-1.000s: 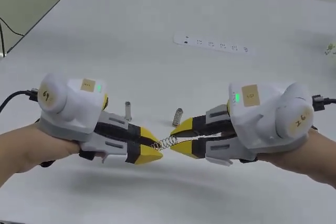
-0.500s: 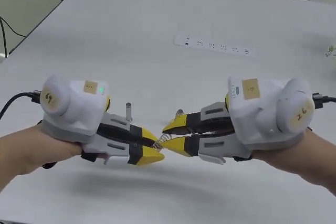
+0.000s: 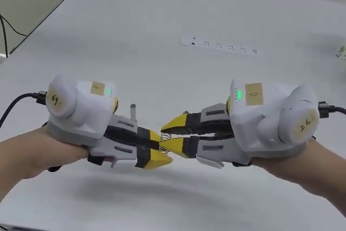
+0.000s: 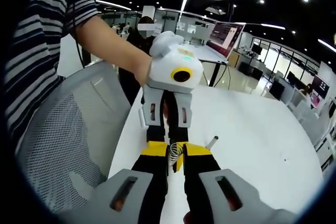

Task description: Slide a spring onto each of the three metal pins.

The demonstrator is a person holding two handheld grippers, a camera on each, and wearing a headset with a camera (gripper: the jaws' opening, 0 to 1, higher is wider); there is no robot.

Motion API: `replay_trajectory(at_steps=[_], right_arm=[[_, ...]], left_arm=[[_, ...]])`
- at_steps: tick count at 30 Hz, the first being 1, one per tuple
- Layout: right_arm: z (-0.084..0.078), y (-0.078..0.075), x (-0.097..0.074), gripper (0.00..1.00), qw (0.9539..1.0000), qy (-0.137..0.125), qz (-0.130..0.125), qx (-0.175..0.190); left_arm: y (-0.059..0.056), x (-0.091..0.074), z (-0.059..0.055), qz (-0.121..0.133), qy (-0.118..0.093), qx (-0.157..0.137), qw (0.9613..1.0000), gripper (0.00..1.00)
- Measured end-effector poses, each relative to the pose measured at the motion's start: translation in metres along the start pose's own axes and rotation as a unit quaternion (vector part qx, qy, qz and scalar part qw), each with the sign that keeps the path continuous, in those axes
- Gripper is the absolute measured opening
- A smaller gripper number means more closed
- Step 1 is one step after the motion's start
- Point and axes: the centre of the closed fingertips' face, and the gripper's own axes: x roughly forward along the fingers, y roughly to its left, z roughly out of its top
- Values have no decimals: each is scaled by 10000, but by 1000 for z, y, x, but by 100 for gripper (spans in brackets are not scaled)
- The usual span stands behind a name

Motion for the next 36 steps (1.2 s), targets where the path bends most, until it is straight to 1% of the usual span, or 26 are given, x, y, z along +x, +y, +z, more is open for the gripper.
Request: replay_trajectory(at_steps=[3,10,14,17,20,22,30,36], right_arm=[[-1,-2,1,7,9998,124,-17,-137],[3,-3,4,7,9993,208,32,-302],[3,-5,5,7,9988,277,24,-394],[3,-5,5,7,9989,278,27,-381],[2,-9,5,7,9987,295,-31,-404],[3,-11,4,7,9989,280,-59,-375],[1,-13,4,7,9985,327,-89,-430],[-1,-13,4,7,9984,347,-89,-441]], left_arm=[[2,-2,-1,50,20,-69,10000,2],[2,-4,1,86,-17,-121,9999,4],[4,-6,1,131,-13,-141,9998,6],[5,-8,0,154,6,-138,9998,8],[7,-11,-5,238,101,-117,9996,12],[8,-14,-8,286,128,-127,9994,13],[14,-25,-8,442,108,-222,9987,16],[17,-28,-11,553,104,-294,9980,22]])
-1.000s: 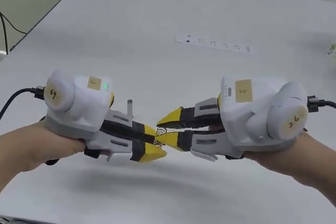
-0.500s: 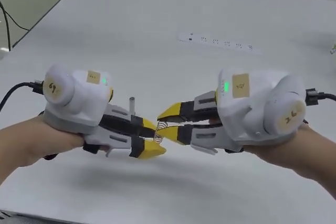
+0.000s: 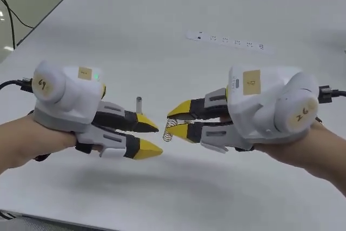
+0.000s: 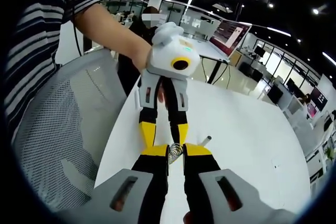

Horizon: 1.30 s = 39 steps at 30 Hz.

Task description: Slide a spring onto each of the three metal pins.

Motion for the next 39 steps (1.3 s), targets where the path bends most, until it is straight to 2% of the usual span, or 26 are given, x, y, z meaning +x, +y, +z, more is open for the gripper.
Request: replay_trajectory(at_steps=[9,20,23,29,31,33,39], right_arm=[[-5,-4,-1,7,9999,63,-97,8],[-12,-8,0,7,9996,156,-214,6],[-14,-10,-1,7,9995,182,-243,16],[-18,-14,-1,7,9992,225,-333,45],[-18,-15,-1,7,9991,224,-347,38],[-19,-15,0,7,9991,248,-330,28],[-22,-20,5,7,9990,318,-325,-13]], left_arm=[[5,-11,-7,121,40,-151,9998,32],[27,-37,-14,575,-13,-282,9979,49],[32,-44,-18,723,-38,-334,9968,57],[36,-54,-25,852,-25,-458,9953,72],[42,-59,-27,1053,-66,-430,9935,80],[44,-63,-28,1135,-127,-488,9923,86],[41,-70,-28,1143,-257,-579,9914,97]])
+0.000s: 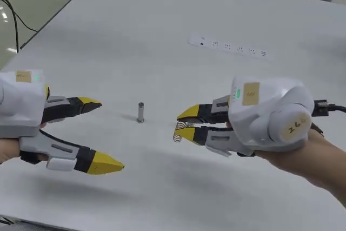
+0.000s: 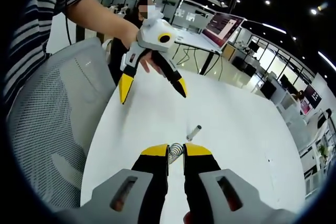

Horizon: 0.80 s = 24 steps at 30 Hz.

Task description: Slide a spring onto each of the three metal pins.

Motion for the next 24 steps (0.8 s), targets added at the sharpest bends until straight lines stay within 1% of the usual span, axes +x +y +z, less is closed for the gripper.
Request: replay_trajectory(at_steps=[3,6,10,12,16,19,24], right_arm=[[1,-2,4,7,10000,16,-2,-33],[2,-4,7,7,10000,23,-9,-65],[1,-8,11,7,10000,58,-18,-79],[1,-10,13,7,10000,64,-20,-70],[-1,-15,18,7,9998,127,-30,-115],[0,-20,23,7,9999,127,-27,-83],[8,-32,31,7,9999,59,-76,-54]], left_arm=[[1,-3,-2,25,-51,-31,10000,98],[1,-6,0,34,-183,-112,9998,98],[2,-8,0,87,-245,-134,9996,98],[1,-10,2,83,-313,-156,9994,98],[3,-11,-2,135,-290,-192,9993,98],[3,-12,-4,146,-293,-218,9992,98],[1,-12,-4,145,-320,-228,9991,98]])
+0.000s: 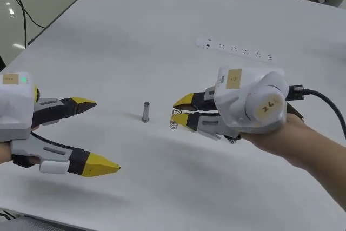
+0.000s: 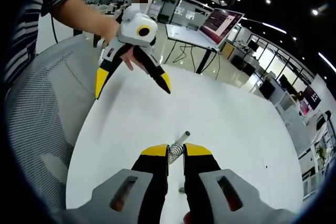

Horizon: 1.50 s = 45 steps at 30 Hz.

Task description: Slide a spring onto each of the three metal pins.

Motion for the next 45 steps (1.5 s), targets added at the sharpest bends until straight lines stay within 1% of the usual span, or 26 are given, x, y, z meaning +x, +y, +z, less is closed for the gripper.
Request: replay_trajectory(at_steps=[3,8,13,15,19,23,30,37,44,45], right_arm=[[5,-9,7,7,10000,-46,-39,51],[8,-17,18,7,9999,-63,-69,81],[9,-21,30,7,9999,-75,-93,99],[12,-23,34,7,9997,-154,-87,192],[16,-25,41,7,9996,-181,-94,207],[17,-30,45,7,9990,-226,-132,359],[17,-36,48,7,9971,-298,-192,669],[16,-37,53,8,9971,-274,-193,678],[11,-34,59,8,9973,-203,-147,685],[12,-35,59,8,9973,-224,-166,683]], left_arm=[[-1,0,-1,-12,-6,-4,10000,98],[-2,0,-2,-10,-6,-7,10000,98],[-2,-1,-2,5,-20,-25,10000,98],[-1,-2,-3,15,-15,-20,10000,98],[-1,-3,-4,28,-14,-30,10000,98],[-1,-3,-5,23,7,-27,10000,98],[0,-2,-5,28,16,-12,10000,98],[-1,0,-5,11,27,-22,10000,97],[0,-1,-5,28,37,-17,10000,96],[0,-2,-5,38,44,-18,10000,96]])
